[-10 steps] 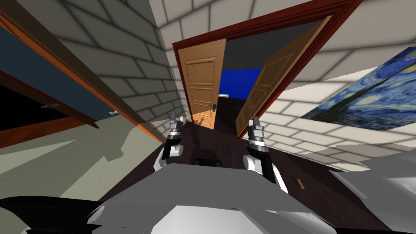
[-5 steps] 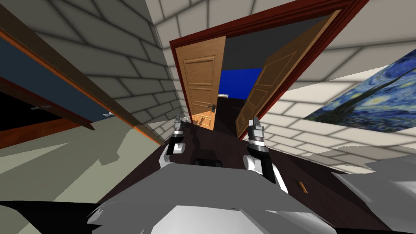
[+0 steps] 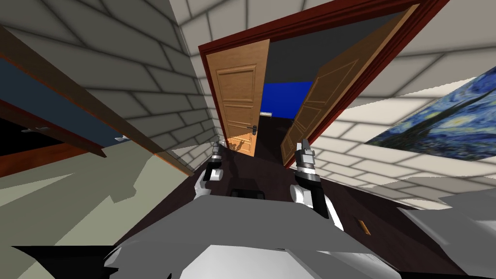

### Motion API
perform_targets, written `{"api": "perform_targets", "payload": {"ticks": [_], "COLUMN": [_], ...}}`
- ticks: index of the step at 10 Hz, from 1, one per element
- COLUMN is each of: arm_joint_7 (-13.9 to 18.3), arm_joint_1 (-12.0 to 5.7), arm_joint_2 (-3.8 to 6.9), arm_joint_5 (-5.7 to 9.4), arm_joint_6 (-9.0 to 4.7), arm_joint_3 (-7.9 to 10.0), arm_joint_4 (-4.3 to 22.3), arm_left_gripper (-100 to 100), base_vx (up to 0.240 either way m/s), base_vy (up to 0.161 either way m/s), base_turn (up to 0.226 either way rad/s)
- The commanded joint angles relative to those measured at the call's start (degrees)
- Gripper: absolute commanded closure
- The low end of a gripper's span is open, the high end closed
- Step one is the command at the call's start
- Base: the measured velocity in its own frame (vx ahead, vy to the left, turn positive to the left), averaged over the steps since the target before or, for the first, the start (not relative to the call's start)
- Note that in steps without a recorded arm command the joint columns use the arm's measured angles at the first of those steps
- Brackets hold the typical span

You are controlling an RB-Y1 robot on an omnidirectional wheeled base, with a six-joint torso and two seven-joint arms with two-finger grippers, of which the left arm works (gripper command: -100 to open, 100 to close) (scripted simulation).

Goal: Push the door open

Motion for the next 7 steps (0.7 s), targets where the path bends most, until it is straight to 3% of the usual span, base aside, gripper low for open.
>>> {"api": "perform_targets", "payload": {"ticks": [1,7], "arm_joint_7": [-0.12,-0.33], "arm_joint_1": [-1.73,-7.76], "arm_joint_2": [0.09,0.39], "arm_joint_5": [-0.13,-0.54], "arm_joint_6": [-0.17,-0.02], "arm_joint_3": [-0.15,-0.65], "arm_joint_4": [2.86,13.05], "arm_left_gripper": [-100,-100], "base_vx": [0.106,0.097], "base_vy": [-0.009,-0.001], "base_turn": [-0.016,-0.019]}}
